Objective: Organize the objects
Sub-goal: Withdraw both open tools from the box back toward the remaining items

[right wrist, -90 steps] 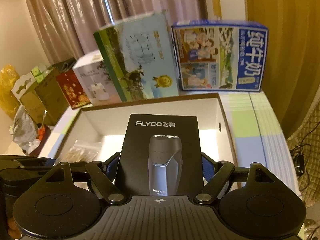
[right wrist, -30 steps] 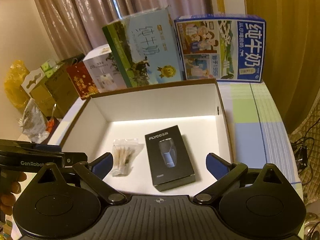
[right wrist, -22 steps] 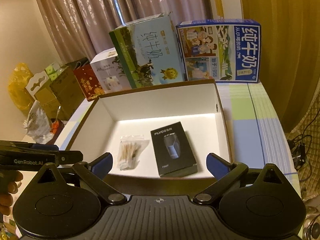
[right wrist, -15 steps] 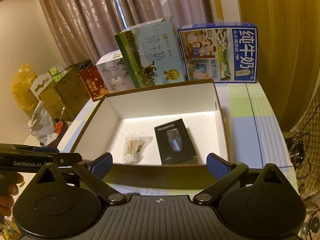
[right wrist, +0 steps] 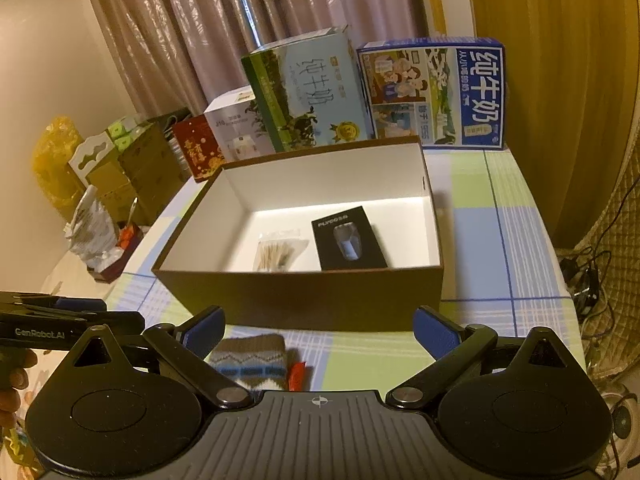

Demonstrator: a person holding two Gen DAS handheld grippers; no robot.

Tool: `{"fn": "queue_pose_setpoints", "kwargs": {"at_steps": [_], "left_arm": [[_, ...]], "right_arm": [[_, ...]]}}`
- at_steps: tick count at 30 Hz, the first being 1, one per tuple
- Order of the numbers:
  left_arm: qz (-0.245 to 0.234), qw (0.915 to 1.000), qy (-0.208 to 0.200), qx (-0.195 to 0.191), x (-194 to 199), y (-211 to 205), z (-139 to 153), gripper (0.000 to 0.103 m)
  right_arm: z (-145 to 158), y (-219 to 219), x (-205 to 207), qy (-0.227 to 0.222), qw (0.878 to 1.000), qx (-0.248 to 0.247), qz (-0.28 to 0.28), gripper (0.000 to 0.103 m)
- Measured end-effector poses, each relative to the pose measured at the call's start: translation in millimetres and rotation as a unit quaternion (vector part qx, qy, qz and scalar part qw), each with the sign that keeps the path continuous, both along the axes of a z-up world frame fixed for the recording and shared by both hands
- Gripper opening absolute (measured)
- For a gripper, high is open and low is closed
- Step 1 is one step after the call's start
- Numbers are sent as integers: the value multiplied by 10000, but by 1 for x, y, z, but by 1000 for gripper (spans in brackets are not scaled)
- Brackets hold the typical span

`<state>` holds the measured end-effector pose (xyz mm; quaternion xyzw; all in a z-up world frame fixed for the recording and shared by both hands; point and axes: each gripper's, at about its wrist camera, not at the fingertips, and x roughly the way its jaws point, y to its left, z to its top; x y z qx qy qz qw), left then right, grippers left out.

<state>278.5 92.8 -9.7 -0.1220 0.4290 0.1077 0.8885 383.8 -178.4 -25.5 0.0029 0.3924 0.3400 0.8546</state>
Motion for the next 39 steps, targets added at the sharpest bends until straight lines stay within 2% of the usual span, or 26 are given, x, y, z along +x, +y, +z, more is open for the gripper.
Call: {"fn": "queue_pose_setpoints", "kwargs": {"at_steps": [19, 39], "left_arm": [[-20, 9998, 193, -56, -51, -24, -22, 78], [-299, 9983, 497, -42, -74, -50, -55, 81]], "right_arm": [[-20, -27, -36, 251, 9994, -233, 57, 98], [-50, -45, -56, 593, 9965, -579, 65, 98]]}}
